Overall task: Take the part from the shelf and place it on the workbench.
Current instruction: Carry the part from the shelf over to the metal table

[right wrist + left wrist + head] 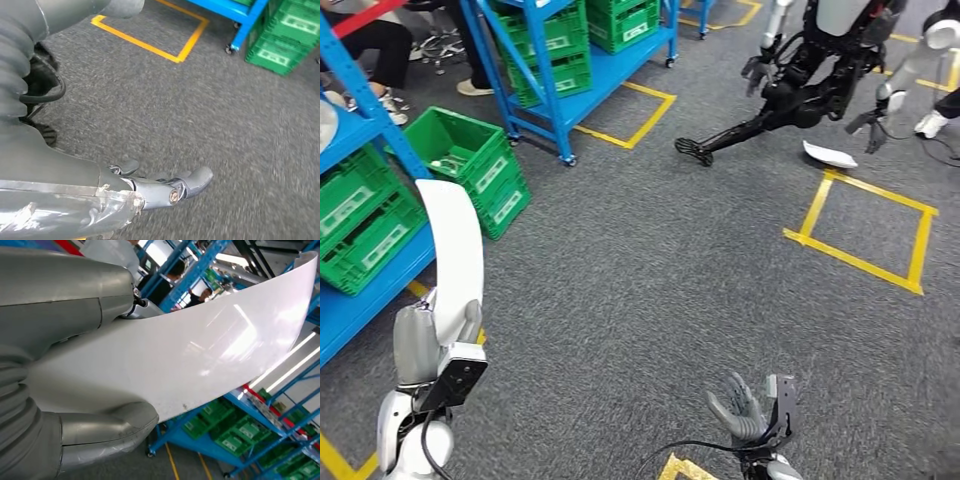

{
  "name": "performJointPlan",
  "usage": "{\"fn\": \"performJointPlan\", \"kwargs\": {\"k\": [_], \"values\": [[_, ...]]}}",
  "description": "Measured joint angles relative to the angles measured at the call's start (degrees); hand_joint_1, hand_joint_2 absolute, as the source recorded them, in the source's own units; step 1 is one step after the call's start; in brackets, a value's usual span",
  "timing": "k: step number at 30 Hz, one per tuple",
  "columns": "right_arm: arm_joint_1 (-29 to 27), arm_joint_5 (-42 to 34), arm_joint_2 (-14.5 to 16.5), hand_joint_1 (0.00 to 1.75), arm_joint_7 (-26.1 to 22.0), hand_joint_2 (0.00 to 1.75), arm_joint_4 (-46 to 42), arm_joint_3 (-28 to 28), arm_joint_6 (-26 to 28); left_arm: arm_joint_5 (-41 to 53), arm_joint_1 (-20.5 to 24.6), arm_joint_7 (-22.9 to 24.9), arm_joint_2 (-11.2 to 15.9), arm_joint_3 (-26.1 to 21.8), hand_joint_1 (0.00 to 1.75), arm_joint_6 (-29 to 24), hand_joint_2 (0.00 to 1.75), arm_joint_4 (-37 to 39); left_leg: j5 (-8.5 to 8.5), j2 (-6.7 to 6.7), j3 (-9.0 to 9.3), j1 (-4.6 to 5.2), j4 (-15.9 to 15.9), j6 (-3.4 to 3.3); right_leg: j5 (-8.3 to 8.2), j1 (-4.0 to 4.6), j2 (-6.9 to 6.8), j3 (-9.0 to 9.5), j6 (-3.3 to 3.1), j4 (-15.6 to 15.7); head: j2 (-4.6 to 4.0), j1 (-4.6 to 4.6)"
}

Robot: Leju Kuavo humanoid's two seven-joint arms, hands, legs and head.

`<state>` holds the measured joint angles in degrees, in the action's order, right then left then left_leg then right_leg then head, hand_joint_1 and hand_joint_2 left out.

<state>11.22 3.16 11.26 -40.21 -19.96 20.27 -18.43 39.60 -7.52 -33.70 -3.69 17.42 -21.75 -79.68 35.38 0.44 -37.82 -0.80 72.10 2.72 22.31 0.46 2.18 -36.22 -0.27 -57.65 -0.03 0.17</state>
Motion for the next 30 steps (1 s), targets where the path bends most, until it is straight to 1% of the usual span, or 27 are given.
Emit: {"fn": "performJointPlan", "kwargs": {"k": [1,2,3,4,5,6,7,9,10,11,12,13,14,15,16,17,18,20,21,22,24,25,26,27,28,29,30], "values": [[-0.16,-0.13,-0.02,0.00,0.01,1.75,-0.01,0.15,-0.05,-0.02,0.00,0.03,0.02,0.02,1.75,-0.04,1.75,0.10,-0.76,-0.10,-0.85,-0.04,0.71,0.06,0.03,-0.04,0.75,0.05,0.01,-0.03,0.00,0.02],[-0.30,-0.21,-0.04,0.00,0.02,1.75,-0.01,0.29,-0.08,-0.03,0.02,0.05,0.02,0.03,1.75,-0.08,1.75,0.16,-2.64,-0.18,-0.59,-0.12,-0.83,0.12,0.08,-0.13,1.53,0.14,0.08,-0.10,0.00,0.02],[-0.38,-0.25,-0.04,0.00,0.03,1.75,-0.03,0.42,-0.11,-0.03,0.05,0.07,0.02,0.04,1.75,-0.09,1.75,0.19,-5.18,-0.60,0.65,-0.29,-4.17,0.25,0.17,-0.26,2.30,0.21,0.24,-0.24,0.00,0.02],[-0.39,-0.28,-0.05,0.00,0.03,1.75,-0.09,0.53,-0.13,-0.04,0.11,0.08,0.02,0.07,1.75,-0.11,1.75,0.22,-7.25,-1.69,2.20,-0.55,-7.86,0.45,0.31,-0.33,3.04,0.20,0.53,-0.49,0.00,0.01],[-0.36,-0.30,-0.06,0.00,0.03,1.75,-0.19,0.63,-0.16,-0.04,0.17,0.09,0.00,0.10,1.75,-0.13,1.75,0.25,-8.46,-2.86,3.57,-0.79,-11.05,0.45,0.46,-0.39,3.75,-0.02,0.87,-0.87,0.01,-0.01],[-0.35,-0.40,-0.07,0.00,0.02,1.75,-0.31,0.72,-0.30,-0.09,0.21,0.10,-0.02,0.15,1.75,-0.14,1.75,0.28,-8.94,-3.83,4.41,-0.93,-13.04,0.31,0.52,-0.44,4.34,-0.31,1.26,-1.15,0.01,0.00],[-0.42,-0.71,-0.09,0.00,0.02,1.75,-0.45,0.85,-0.61,-0.24,0.24,0.13,-0.03,0.20,1.75,-0.16,1.75,0.32,-8.73,-4.35,4.71,-0.92,-13.76,-0.03,0.49,-0.48,4.86,-0.59,1.67,-1.26,0.01,-0.03],[-0.88,-2.12,-0.24,0.00,0.02,1.75,-0.66,1.42,-2.12,-0.73,0.37,0.22,-0.07,0.19,1.75,-0.25,1.75,0.36,-8.71,-3.54,4.76,-0.77,-13.93,-1.07,0.31,-0.71,5.53,-0.98,2.37,-1.10,0.01,-0.05],[-1.17,-3.02,-0.34,0.00,0.01,1.75,-0.76,1.88,-3.12,-1.06,0.47,0.29,-0.12,0.15,1.75,-0.30,1.75,0.36,-8.75,-3.05,4.86,-0.79,-13.99,-1.55,0.59,-0.65,4.87,-1.24,2.66,-1.50,0.01,0.09],[-1.35,-3.77,-0.44,0.00,0.00,1.75,-0.84,2.36,-4.06,-1.42,0.53,0.35,-0.17,0.10,1.75,-0.34,1.75,0.36,-8.80,-2.50,4.96,-0.84,-14.07,-1.97,1.44,-0.57,3.54,-1.99,2.91,-2.97,0.01,0.41],[-1.43,-4.14,-0.51,0.00,-0.01,1.75,-0.91,2.79,-4.69,-1.82,0.53,0.40,-0.22,0.03,1.75,-0.34,1.75,0.39,-8.77,-1.88,5.07,-0.83,-14.13,-2.29,2.91,-0.49,1.79,-3.36,3.13,-5.77,0.01,0.68],[-1.45,-4.09,-0.50,0.00,-0.01,1.75,-0.98,3.12,-4.89,-2.20,0.47,0.42,-0.25,-0.08,1.75,-0.31,1.75,0.46,-8.69,-1.30,5.12,-0.69,-14.13,-2.52,4.71,-0.42,0.02,-5.20,3.31,-9.57,0.01,1.00],[-1.53,-3.65,-0.50,0.00,0.01,1.75,-1.09,3.35,-4.66,-2.56,0.42,0.40,-0.26,-0.21,1.75,-0.27,1.75,0.56,-8.61,-0.61,5.16,-0.55,-14.12,-2.65,6.35,-0.47,-1.04,-7.22,3.44,-13.59,0.01,1.13],[-1.72,-3.05,-0.50,0.00,0.02,1.75,-1.25,3.50,-4.19,-2.82,0.40,0.37,-0.28,-0.38,1.75,-0.22,1.75,0.70,-8.52,0.06,5.22,-0.42,-14.11,-2.73,7.28,-0.51,-1.54,-8.70,3.49,-16.51,0.01,1.12],[-1.98,-2.47,-0.50,0.00,0.03,1.75,-1.47,3.64,-3.64,-2.98,0.42,0.30,-0.32,-0.56,1.75,-0.19,1.75,0.85,-8.41,0.69,5.30,-0.32,-14.11,-2.76,7.17,-0.52,-1.75,-9.18,3.45,-17.46,0.01,1.14],[-2.25,-2.03,-0.50,0.00,0.04,1.75,-1.72,3.75,-3.21,-3.06,0.43,0.18,-0.39,-0.69,1.75,-0.14,1.75,0.96,-8.27,1.30,5.45,-0.23,-14.11,-2.76,6.05,-0.51,-1.88,-8.43,3.31,-16.10,0.01,1.14],[-2.45,-1.81,-0.51,0.00,0.04,1.75,-1.99,3.86,-2.99,-3.08,0.45,0.05,-0.47,-0.79,1.75,-0.10,1.75,1.04,-8.09,1.88,5.68,-0.14,-14.11,-2.71,4.28,-0.42,-2.27,-6.58,3.06,-12.74,0.01,1.14],[-2.62,-1.76,-0.51,0.00,0.03,1.75,-2.72,4.08,-3.01,-3.09,0.45,-0.22,-0.67,-0.89,1.75,-0.05,1.75,1.11,-7.63,2.99,6.19,0.15,-14.08,-2.39,1.61,0.12,-4.50,-2.30,2.41,-5.05,0.01,1.12],[-2.70,-1.83,-0.48,0.00,0.03,1.75,-3.15,4.20,-3.16,-3.12,0.41,-0.31,-0.73,-0.91,1.75,-0.05,1.75,1.13,-7.43,3.52,6.37,0.30,-14.06,-2.16,1.10,0.42,-5.29,-1.01,2.12,-2.76,0.01,1.09],[-2.88,-1.95,-0.44,0.00,0.03,1.75,-3.57,4.35,-3.34,-3.24,0.34,-0.37,-0.80,-0.93,1.75,-0.05,1.75,1.13,-7.27,4.03,6.51,0.44,-14.08,-1.91,1.15,0.68,-5.65,-0.51,1.92,-1.80,0.01,1.05],[-3.82,-2.12,-0.37,0.00,0.03,1.75,-4.55,4.88,-3.76,-3.78,0.18,-0.43,-1.09,-0.95,1.75,0.12,1.75,1.10,-7.00,4.98,6.80,0.46,-14.30,-1.34,1.12,0.71,-4.36,-0.46,1.46,-1.54,0.01,1.03],[-4.44,-2.15,-0.35,0.00,0.00,1.75,-5.08,5.18,-3.98,-4.24,0.13,-0.50,-1.26,-0.98,1.75,0.42,1.75,1.05,-6.62,4.72,6.88,0.39,-14.13,-1.05,1.05,0.60,-3.76,-0.30,1.21,-1.27,0.01,1.00],[-4.94,-2.11,-0.33,0.00,-0.01,1.75,-5.59,5.48,-4.19,-4.70,0.09,-0.67,-1.40,-1.01,1.75,0.88,1.75,0.99,-5.79,3.90,6.58,0.32,-13.17,-0.81,0.94,0.42,-3.15,-0.08,0.91,-0.98,0.01,0.94],[-5.25,-2.01,-0.31,0.00,-0.02,1.75,-6.02,5.68,-4.39,-5.19,0.02,-0.94,-1.50,-1.03,1.75,1.48,1.75,0.92,-4.46,2.69,5.63,0.26,-11.00,-0.65,0.83,0.22,-2.55,0.15,0.68,-0.73,0.01,0.79],[-5.41,-1.86,-0.26,0.00,-0.03,1.75,-6.32,5.81,-4.57,-5.61,-0.08,-1.26,-1.56,-1.03,1.75,2.15,1.75,0.88,-2.87,1.37,4.04,0.24,-7.77,-0.59,0.81,0.16,-1.94,0.22,0.55,-0.67,0.01,0.66],[-5.52,-1.69,-0.23,0.00,0.00,1.75,-6.55,5.99,-4.73,-5.91,-0.23,-1.60,-1.67,-1.01,1.75,2.77,1.75,0.85,-1.31,0.57,1.96,0.24,-3.92,-0.52,0.80,0.11,-1.24,0.23,0.43,-0.67,0.01,0.54],[-5.69,-1.55,-0.20,0.00,0.02,1.75,-6.74,6.20,-4.91,-6.10,-0.35,-1.87,-1.80,-0.95,1.75,3.31,1.75,0.84,-0.40,0.19,0.04,0.23,-0.70,-0.45,0.81,0.09,-0.49,0.24,0.40,-0.67,0.01,0.49]]}}
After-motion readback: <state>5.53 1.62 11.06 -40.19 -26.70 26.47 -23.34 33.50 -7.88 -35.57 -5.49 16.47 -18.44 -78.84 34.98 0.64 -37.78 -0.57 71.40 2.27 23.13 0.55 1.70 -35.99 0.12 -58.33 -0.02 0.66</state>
